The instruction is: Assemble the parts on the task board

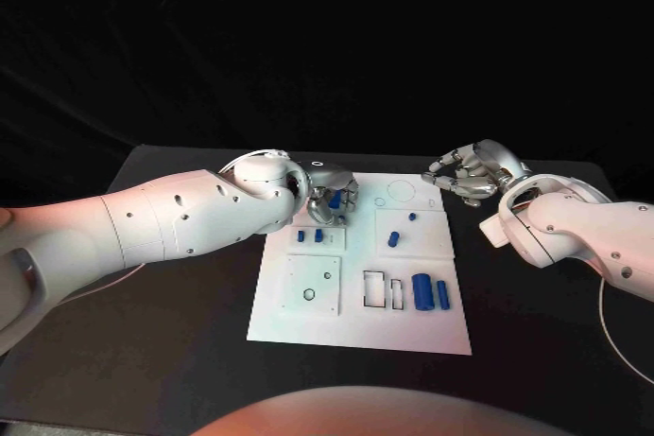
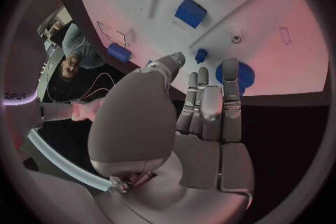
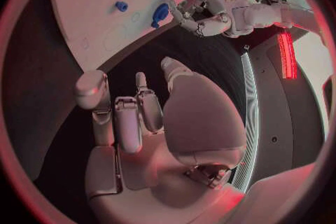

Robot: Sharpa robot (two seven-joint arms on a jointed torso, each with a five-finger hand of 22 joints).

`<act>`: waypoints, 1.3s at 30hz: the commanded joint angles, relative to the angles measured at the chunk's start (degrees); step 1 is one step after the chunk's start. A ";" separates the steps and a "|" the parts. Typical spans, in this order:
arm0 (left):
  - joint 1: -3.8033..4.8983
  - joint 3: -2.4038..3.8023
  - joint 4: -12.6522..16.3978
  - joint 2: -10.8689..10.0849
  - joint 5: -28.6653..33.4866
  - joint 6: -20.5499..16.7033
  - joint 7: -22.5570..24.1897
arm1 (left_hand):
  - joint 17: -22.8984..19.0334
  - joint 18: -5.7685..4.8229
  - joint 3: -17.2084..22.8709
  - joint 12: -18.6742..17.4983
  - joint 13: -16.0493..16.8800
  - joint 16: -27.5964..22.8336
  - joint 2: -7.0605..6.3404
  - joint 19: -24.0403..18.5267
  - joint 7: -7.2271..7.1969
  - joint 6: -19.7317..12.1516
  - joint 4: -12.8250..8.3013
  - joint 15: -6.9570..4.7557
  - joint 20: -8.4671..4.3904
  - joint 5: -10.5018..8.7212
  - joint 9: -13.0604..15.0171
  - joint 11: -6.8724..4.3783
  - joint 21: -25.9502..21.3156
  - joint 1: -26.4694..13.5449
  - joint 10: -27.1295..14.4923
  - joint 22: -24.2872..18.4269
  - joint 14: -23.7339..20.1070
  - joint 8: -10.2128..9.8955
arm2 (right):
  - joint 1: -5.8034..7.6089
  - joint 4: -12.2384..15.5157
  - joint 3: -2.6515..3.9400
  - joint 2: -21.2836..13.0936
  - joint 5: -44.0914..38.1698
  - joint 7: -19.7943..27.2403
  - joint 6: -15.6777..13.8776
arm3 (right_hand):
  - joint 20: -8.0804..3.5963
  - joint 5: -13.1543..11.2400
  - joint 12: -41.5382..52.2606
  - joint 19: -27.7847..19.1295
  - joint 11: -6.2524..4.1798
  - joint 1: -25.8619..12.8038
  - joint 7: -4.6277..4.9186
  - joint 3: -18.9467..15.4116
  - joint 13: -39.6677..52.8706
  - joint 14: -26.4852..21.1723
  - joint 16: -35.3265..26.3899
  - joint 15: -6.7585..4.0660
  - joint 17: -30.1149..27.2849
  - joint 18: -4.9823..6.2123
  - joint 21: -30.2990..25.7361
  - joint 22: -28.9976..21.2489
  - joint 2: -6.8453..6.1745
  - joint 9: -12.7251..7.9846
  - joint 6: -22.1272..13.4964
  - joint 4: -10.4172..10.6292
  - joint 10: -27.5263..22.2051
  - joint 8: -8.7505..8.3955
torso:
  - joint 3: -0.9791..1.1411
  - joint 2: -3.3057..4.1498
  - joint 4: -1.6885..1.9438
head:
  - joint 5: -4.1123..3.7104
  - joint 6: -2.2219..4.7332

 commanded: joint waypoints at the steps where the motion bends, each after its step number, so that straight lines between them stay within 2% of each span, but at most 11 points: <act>1: -0.04 0.02 -0.35 0.35 -0.63 2.41 -0.92 | 0.13 0.63 0.05 -0.50 -0.23 0.55 0.49 0.40 0.18 0.45 -0.04 0.58 0.13 0.38 -0.14 0.22 0.62 -0.32 0.39 1.12 0.23 -0.47 | -0.03 0.10 0.00 0.05 -0.09 0.57 -0.04 | 0.00 0.33 -0.28 -0.23 0.02 0.01 -0.08 0.28 2.02 3.41 -0.14 -0.13 5.06 0.39 0.11 0.08 0.06 0.10 -0.30 0.01 -0.38 0.21 | -0.02 -0.03 -0.02 | -0.03 0.05; 12: -0.47 0.02 -1.94 1.28 0.05 2.51 -1.55 | -1.29 0.80 2.44 -2.04 -1.58 0.45 1.60 -0.12 0.42 1.74 -1.49 0.85 0.41 0.58 -0.71 0.48 0.28 1.30 1.07 1.39 -0.51 -2.17 | -0.03 0.14 0.00 0.04 -0.08 0.57 -0.02 | 0.00 0.33 -0.28 -0.23 0.02 0.01 -0.08 0.28 2.02 3.41 -0.14 -0.13 5.06 0.39 0.11 0.08 0.06 0.10 -0.30 0.01 -0.38 0.21 | 0.03 0.07 -0.06 | -0.22 -0.02; 24: -1.19 0.03 -2.86 2.09 -0.19 2.91 -2.58 | -1.66 0.76 4.36 -3.02 -2.52 0.76 2.43 0.05 0.59 3.00 -2.69 0.88 0.47 -0.57 -1.13 0.55 1.54 1.60 2.21 1.59 -0.53 -3.68 | -0.02 0.19 0.00 0.04 -0.06 0.49 0.06 | 0.00 0.38 -0.21 -0.20 0.01 0.02 -0.09 0.32 2.08 3.42 -0.15 -0.14 5.06 0.37 0.17 0.14 0.08 0.13 -0.27 0.01 -0.32 0.25 | 0.03 -0.02 0.02 | -0.42 -0.07; 31: -1.31 0.04 -3.15 2.34 -0.27 3.57 -3.06 | -1.82 0.74 5.34 -3.35 -2.88 0.89 3.05 0.10 0.65 3.55 -3.50 0.84 0.47 -1.06 -1.24 0.53 2.19 1.81 2.75 1.67 -0.54 -4.30 | -0.02 0.24 0.00 0.06 -0.07 0.46 0.14 | 0.00 0.38 -0.21 -0.20 0.01 0.02 -0.09 0.32 2.08 3.42 -0.15 -0.14 5.06 0.37 0.17 0.14 0.08 0.13 -0.27 0.01 -0.32 0.25 | 0.07 -0.11 -0.09 | -0.40 -0.03; 34: -1.34 0.04 -3.15 2.41 -0.27 3.97 -3.29 | -1.36 0.71 6.42 -3.16 -3.01 1.32 3.94 0.48 0.46 4.59 -4.74 0.53 0.28 -2.20 -1.19 0.15 3.60 2.23 4.15 1.88 -0.08 -4.67 | -0.02 0.26 0.00 0.04 -0.07 0.46 0.15 | 0.00 0.38 -0.21 -0.20 0.01 0.02 -0.09 0.32 2.08 3.42 -0.15 -0.14 5.06 0.37 0.17 0.14 0.08 0.13 -0.27 0.01 -0.32 0.25 | 0.09 -0.08 -0.07 | -0.40 -0.08; 37: -1.38 0.04 -3.12 2.48 -0.27 3.94 -3.47 | 2.44 0.16 7.17 -2.07 -2.59 3.18 5.03 2.46 -0.26 7.03 -6.19 -0.26 -0.28 -3.28 -0.75 -0.83 8.70 2.27 6.56 2.80 2.11 -4.36 | -0.02 0.27 0.00 0.04 -0.07 0.45 0.15 | 0.00 0.42 -0.17 -0.18 0.00 0.00 -0.10 0.38 2.11 3.43 -0.15 -0.15 5.09 0.36 0.19 0.17 0.12 0.16 -0.22 0.03 -0.29 0.30 | 0.08 -0.08 0.02 | -0.37 -0.08; 39: -1.40 0.04 -3.11 2.52 -0.26 3.82 -3.48 | 3.26 -0.07 7.47 -1.85 -2.46 3.63 5.37 3.21 -0.48 7.68 -6.76 -0.53 -0.53 -3.48 -0.61 -1.15 10.56 2.23 7.21 3.11 2.69 -4.43 | -0.02 0.28 0.00 0.05 -0.07 0.46 0.14 | 0.00 0.43 -0.18 -0.16 0.00 0.00 -0.11 0.39 2.10 3.44 -0.14 -0.15 5.11 0.35 0.22 0.19 0.13 0.17 -0.19 0.04 -0.29 0.32 | 0.08 -0.10 0.05 | -0.37 -0.06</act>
